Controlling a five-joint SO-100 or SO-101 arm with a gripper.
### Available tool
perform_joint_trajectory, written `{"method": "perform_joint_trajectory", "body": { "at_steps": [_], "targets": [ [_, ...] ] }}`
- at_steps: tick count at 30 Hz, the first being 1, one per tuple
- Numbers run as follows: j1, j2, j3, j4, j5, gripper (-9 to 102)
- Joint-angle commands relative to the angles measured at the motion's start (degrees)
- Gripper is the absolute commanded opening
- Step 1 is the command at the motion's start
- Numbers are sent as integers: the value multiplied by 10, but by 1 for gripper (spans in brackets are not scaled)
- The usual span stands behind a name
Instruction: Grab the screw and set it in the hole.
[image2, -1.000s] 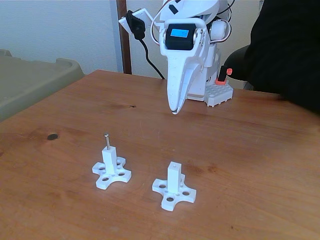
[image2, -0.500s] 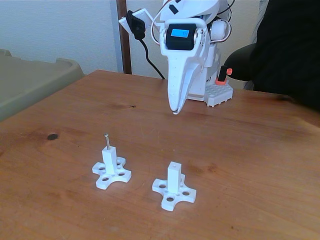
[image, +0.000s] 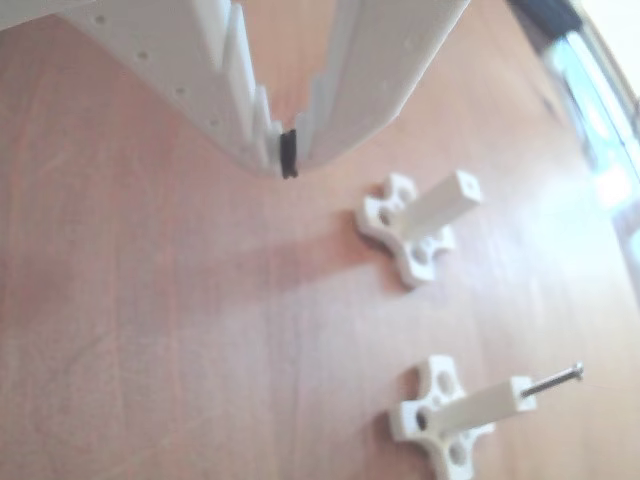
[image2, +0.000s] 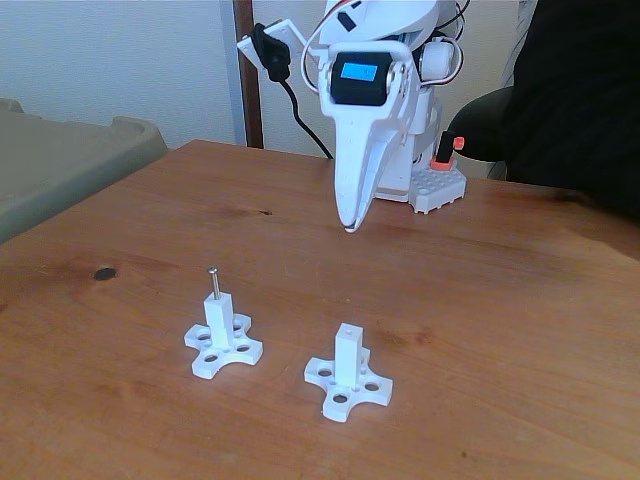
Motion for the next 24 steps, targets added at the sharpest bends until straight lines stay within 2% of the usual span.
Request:
{"method": "perform_joint_trajectory", "body": {
  "at_steps": [1, 24],
  "targets": [
    [4, -56, -65, -5, -3, -4],
    [12, -431, -397, -5, 27, -4]
  ]
}}
